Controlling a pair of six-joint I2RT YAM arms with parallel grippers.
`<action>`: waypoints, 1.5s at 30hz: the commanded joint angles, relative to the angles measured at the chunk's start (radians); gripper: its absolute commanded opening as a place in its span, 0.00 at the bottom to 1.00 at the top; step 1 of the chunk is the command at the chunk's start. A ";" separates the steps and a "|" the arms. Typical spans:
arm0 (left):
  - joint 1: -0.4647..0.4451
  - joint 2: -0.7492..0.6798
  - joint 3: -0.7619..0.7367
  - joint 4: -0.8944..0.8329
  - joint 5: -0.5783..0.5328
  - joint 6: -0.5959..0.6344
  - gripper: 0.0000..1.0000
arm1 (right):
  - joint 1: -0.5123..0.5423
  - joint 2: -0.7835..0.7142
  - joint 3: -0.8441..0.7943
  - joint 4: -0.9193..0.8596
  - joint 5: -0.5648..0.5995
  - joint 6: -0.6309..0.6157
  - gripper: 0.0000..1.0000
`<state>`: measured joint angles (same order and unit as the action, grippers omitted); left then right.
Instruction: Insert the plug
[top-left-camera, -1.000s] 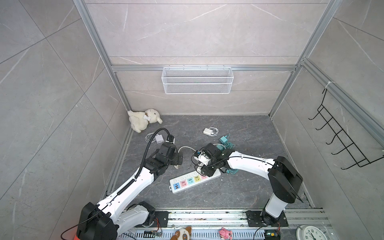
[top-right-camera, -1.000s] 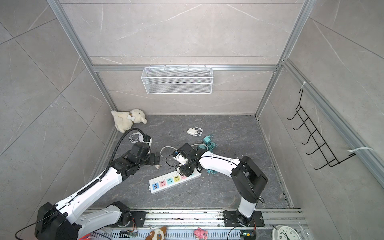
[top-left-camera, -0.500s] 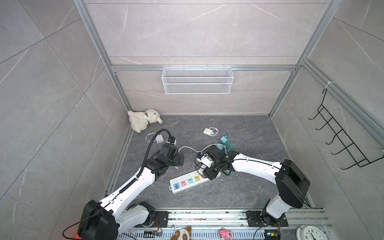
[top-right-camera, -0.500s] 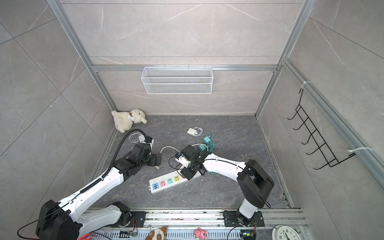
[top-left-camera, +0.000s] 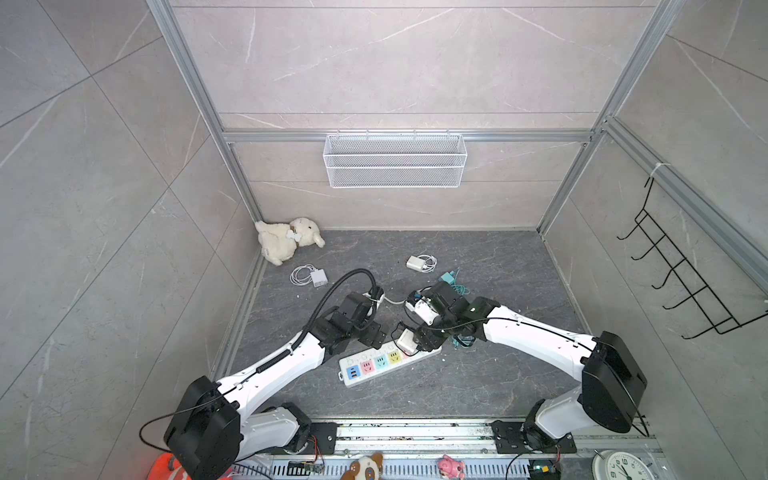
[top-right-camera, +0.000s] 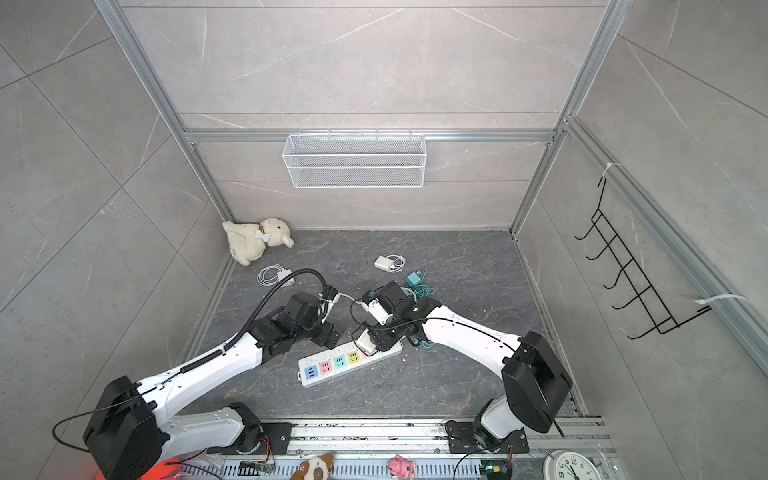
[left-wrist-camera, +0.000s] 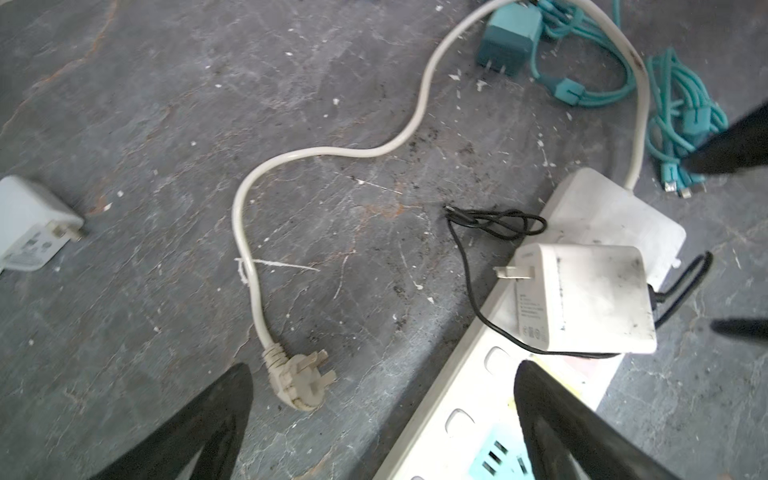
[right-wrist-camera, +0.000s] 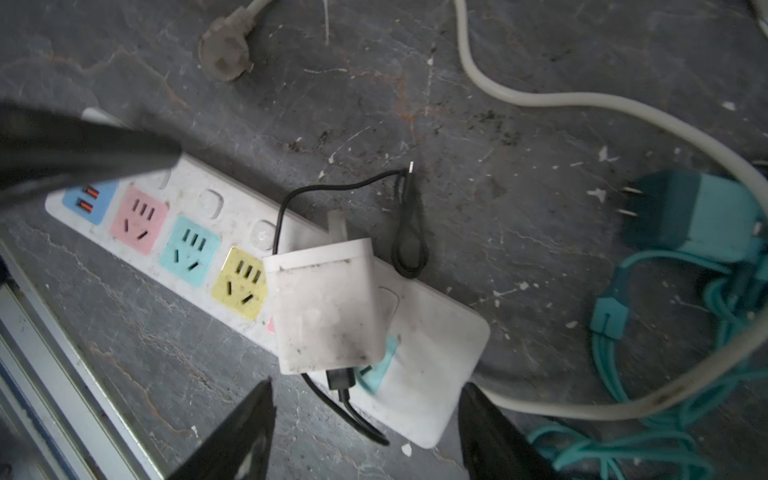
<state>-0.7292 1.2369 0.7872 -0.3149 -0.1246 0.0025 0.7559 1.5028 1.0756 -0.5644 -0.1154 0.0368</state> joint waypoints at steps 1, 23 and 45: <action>-0.050 0.038 0.061 -0.004 0.013 0.143 1.00 | -0.071 -0.068 0.030 -0.095 0.024 0.128 0.71; -0.062 0.157 0.110 -0.051 0.542 0.814 0.96 | -0.227 -0.094 -0.058 -0.092 -0.062 0.161 0.71; 0.007 0.347 0.235 -0.126 0.641 0.872 0.93 | -0.244 -0.125 -0.092 -0.068 -0.094 0.161 0.71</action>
<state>-0.7330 1.5665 0.9913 -0.4065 0.4595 0.8433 0.5186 1.3983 1.0000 -0.6437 -0.1959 0.2062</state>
